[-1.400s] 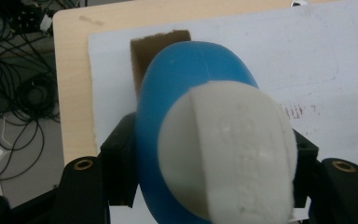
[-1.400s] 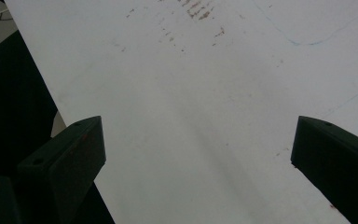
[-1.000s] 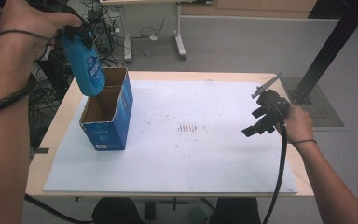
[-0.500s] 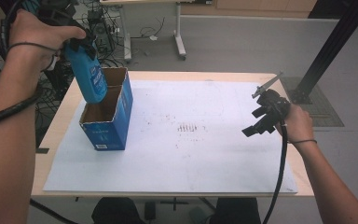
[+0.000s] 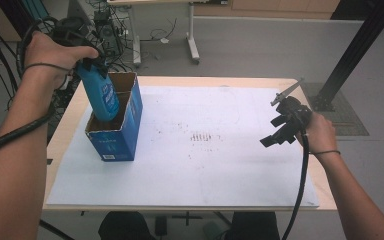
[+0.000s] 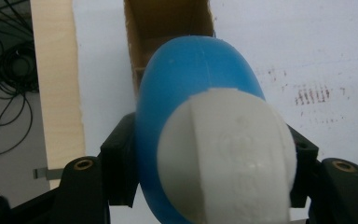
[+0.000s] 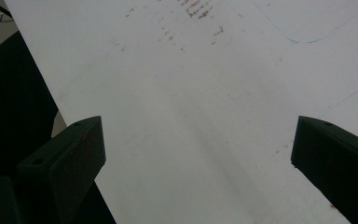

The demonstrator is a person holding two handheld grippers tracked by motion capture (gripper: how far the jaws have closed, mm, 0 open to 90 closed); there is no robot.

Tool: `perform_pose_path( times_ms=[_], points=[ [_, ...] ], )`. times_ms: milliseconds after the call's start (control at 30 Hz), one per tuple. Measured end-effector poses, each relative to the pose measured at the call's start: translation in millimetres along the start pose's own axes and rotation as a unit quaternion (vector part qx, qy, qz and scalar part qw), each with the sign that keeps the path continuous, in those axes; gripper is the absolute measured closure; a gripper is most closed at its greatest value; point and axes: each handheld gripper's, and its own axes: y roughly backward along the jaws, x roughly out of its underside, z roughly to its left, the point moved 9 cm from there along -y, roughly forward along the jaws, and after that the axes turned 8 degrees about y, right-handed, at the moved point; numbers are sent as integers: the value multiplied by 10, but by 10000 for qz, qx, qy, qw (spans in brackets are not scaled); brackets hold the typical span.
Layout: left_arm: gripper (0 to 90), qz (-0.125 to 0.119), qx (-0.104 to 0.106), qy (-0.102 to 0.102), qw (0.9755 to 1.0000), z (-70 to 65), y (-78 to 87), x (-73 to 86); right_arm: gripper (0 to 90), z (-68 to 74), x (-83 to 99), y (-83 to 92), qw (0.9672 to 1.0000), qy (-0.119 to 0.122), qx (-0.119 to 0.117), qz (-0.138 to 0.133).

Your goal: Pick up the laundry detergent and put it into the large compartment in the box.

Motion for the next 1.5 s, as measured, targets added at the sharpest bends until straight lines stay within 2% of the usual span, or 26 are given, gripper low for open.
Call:
perform_pose_path(
  times_ms=[267,667,1500],
  points=[
    [379,143,60,44,9999,46,-230,75,30,4,-9,-6,10000,25,9,24],
    [379,286,17,44,9996,98,-525,163,29,12,-22,-21,10000,25,5,51],
    [379,544,71,65,9985,100,-979,306,30,8,-17,-43,10000,10,-9,81]
  ],
)
